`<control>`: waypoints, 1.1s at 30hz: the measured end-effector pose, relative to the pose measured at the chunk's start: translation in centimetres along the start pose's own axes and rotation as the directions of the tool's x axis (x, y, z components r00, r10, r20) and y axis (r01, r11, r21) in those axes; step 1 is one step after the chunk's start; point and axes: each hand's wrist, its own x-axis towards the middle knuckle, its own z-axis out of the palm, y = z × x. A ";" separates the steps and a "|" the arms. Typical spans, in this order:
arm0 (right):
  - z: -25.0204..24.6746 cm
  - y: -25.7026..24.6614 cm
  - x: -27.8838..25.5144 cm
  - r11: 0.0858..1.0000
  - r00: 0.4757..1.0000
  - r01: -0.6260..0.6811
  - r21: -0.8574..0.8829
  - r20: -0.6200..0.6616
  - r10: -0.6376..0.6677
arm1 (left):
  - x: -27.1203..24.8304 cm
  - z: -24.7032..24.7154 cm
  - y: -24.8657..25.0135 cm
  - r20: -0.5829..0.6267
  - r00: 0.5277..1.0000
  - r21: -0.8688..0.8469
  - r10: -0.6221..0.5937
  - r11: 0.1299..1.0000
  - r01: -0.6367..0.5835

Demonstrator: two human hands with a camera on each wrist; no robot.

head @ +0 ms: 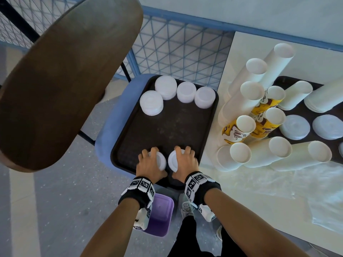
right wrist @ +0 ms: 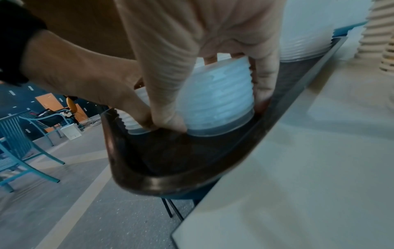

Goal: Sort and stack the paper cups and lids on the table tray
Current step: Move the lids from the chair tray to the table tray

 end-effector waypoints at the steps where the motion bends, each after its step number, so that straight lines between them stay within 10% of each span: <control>1: -0.1 0.0 -0.1 1.000 1.000 -0.001 0.013 0.003 0.001 | 0.0 -0.1 -0.1 -0.002 1.000 -0.024 -0.007 1.000 0.007; 10: -4.4 -1.2 -1.6 0.951 0.996 0.087 0.296 -0.055 -0.073 | -0.7 -4.4 -0.3 -0.202 0.975 -0.324 -0.091 0.946 0.021; 17: -13.9 0.1 -5.6 0.883 0.940 0.269 0.386 -0.305 -0.153 | -2.5 -14.0 6.6 -0.489 0.864 -0.333 0.122 0.889 -0.314; 24: -22.2 13.2 -12.9 0.885 0.818 0.259 0.386 -0.575 0.011 | -7.5 -17.0 21.3 -0.529 0.712 -0.232 0.462 0.728 -0.645; 33: -22.0 34.8 -20.7 0.891 0.707 -0.059 0.450 -0.612 0.355 | -14.2 -6.6 37.8 -0.311 0.522 -0.280 0.794 0.449 -0.849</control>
